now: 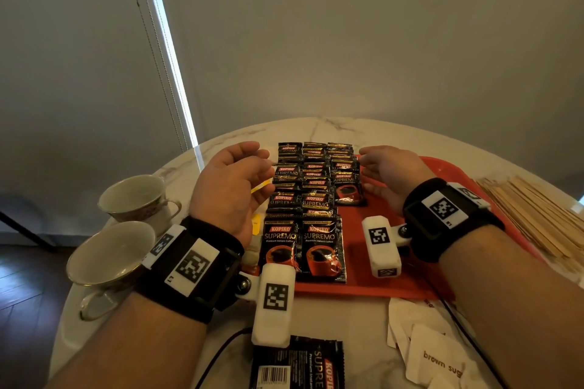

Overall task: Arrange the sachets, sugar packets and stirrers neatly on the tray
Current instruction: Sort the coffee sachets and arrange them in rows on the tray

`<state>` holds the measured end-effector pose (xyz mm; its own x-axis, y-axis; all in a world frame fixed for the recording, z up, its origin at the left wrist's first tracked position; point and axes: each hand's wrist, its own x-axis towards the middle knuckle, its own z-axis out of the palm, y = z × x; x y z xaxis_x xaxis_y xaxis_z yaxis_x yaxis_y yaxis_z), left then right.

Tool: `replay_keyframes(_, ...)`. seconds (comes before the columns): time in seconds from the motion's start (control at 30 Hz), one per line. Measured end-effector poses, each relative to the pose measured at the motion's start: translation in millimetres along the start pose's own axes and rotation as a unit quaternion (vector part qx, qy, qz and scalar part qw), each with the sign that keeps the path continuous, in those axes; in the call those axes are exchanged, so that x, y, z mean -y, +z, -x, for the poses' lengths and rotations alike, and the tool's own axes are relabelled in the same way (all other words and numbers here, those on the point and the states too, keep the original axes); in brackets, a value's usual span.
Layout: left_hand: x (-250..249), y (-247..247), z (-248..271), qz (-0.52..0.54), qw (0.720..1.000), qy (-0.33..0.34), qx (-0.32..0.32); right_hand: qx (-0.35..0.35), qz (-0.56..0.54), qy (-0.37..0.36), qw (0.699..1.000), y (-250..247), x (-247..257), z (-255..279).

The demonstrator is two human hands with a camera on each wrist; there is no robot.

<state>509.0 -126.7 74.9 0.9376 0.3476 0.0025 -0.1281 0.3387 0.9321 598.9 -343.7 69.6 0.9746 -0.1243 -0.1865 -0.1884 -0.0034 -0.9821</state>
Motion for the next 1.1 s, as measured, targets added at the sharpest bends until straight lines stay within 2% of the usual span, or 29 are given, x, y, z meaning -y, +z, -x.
replay_keyframes(0.13,0.0,0.0,-0.7,-0.001,1.0,-0.003,0.0,0.007,-0.036,-0.014,0.999,-2.5,-2.8,-6.3)
replay_keyframes(0.37,2.2,0.4,-0.6,-0.003,1.0,-0.007,-0.003,0.058,-0.108,0.01,0.992,-4.0,-6.1,-12.3)
replay_keyframes(0.47,0.2,1.9,3.5,-0.001,1.0,-0.013,-0.002,0.037,-0.113,0.001,0.993,-8.6,-3.2,-10.7)
replay_keyframes(0.57,-4.7,4.0,11.1,0.019,1.0,-0.022,-0.004,0.032,-0.066,-0.05,0.996,-5.9,8.2,3.1)
replay_keyframes(0.67,-12.5,9.5,22.7,0.035,0.999,-0.015,-0.003,0.085,0.01,-0.112,0.99,7.7,26.3,26.4)
replay_keyframes(0.77,-26.4,14.3,42.6,0.019,1.0,-0.004,0.016,0.129,0.115,-0.18,0.968,24.3,43.4,56.9)
replay_keyframes(0.87,-37.6,8.6,76.5,-0.074,0.995,0.017,0.071,0.195,0.218,-0.208,0.933,34.3,48.3,91.0)
replay_keyframes(0.93,-39.6,-3.8,105.8,-0.226,0.966,0.036,0.117,0.236,0.32,-0.212,0.893,36.0,45.8,115.7)
replay_keyframes(1.0,-38.8,-20.1,135.9,-0.397,0.899,0.043,0.179,0.273,0.437,-0.211,0.831,33.3,40.3,140.4)
replay_keyframes(1.1,-39.0,-42.2,171.6,-0.549,0.795,-0.005,0.259,0.34,0.564,-0.182,0.73,22.5,29.8,171.0)
